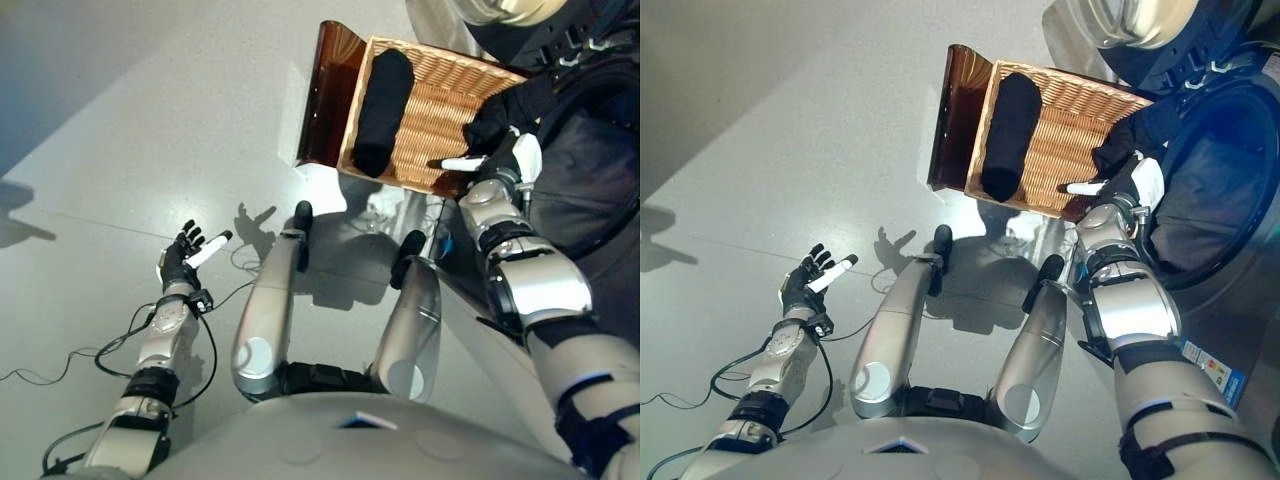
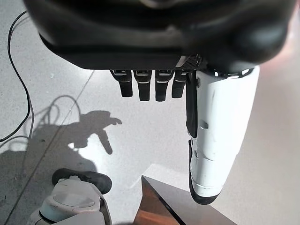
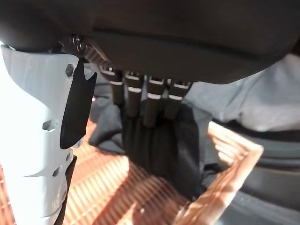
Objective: Pick up the clothes and place them into the washing machine
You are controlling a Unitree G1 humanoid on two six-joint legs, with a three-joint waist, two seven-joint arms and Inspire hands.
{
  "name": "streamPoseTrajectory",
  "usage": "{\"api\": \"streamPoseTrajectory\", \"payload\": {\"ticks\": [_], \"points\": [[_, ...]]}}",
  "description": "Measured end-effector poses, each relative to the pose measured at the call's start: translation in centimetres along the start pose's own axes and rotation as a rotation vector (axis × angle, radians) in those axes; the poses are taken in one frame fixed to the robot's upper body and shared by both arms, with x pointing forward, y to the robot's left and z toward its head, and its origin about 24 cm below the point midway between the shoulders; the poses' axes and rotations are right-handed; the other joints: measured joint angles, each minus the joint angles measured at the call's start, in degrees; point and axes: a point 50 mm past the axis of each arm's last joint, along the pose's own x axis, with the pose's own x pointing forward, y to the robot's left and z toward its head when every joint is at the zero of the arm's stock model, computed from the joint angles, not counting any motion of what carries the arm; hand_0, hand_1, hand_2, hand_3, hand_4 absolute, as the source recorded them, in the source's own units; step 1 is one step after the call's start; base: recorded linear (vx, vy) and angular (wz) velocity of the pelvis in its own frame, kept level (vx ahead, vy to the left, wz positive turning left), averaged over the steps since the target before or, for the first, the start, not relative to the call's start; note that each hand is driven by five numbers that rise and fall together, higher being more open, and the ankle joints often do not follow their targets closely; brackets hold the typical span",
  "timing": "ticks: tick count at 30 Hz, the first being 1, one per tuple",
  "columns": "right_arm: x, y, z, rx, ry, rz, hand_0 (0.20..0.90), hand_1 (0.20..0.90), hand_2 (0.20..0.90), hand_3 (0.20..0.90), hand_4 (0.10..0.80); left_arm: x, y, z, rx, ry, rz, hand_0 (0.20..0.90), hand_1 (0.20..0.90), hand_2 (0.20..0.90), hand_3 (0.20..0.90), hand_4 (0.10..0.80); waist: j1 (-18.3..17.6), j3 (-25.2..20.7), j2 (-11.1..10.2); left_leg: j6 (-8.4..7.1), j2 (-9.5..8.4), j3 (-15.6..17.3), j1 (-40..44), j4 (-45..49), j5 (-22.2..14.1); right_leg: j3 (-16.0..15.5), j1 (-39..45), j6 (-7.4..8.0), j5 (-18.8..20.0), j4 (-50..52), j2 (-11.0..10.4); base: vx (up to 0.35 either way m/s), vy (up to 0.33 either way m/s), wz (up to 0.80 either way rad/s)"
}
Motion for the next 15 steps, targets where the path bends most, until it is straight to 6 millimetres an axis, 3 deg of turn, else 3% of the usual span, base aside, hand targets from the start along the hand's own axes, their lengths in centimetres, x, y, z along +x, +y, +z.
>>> {"api": "streamPoseTrajectory", "payload": {"ticks": [7, 15], "points": [[0.5, -1.1, 0.9, -0.006, -0.002, -0.024, 0.9, 0.9, 0.9, 0.9, 0.8, -0.2, -0.3, -0.4, 0.013, 0.011, -0.014, 0.9, 0.9, 0.9, 0.9, 0.8, 0.13, 0.11, 0.21, 0.14, 0.0, 0.33, -1.45, -0.57, -0.09, 0.56, -2.13, 0.35, -0.23, 0.1, -0.17, -0.002, 0.0, -0.01], [0.8, -1.7, 1.3, -0.063, -0.017, -0.004, 0.9, 0.9, 0.9, 0.9, 0.8, -0.2, -0.3, -0.4, 0.012, 0.011, -0.015, 0.9, 0.9, 0.9, 0.9, 0.8, 0.09, 0.7, 1.19, 0.04, 0.14, 0.24, -3.3, 1.83, -0.02, 0.8, -4.1, -0.43, -0.5, 3.19, -0.28, -0.002, -0.001, 0.03]]}}
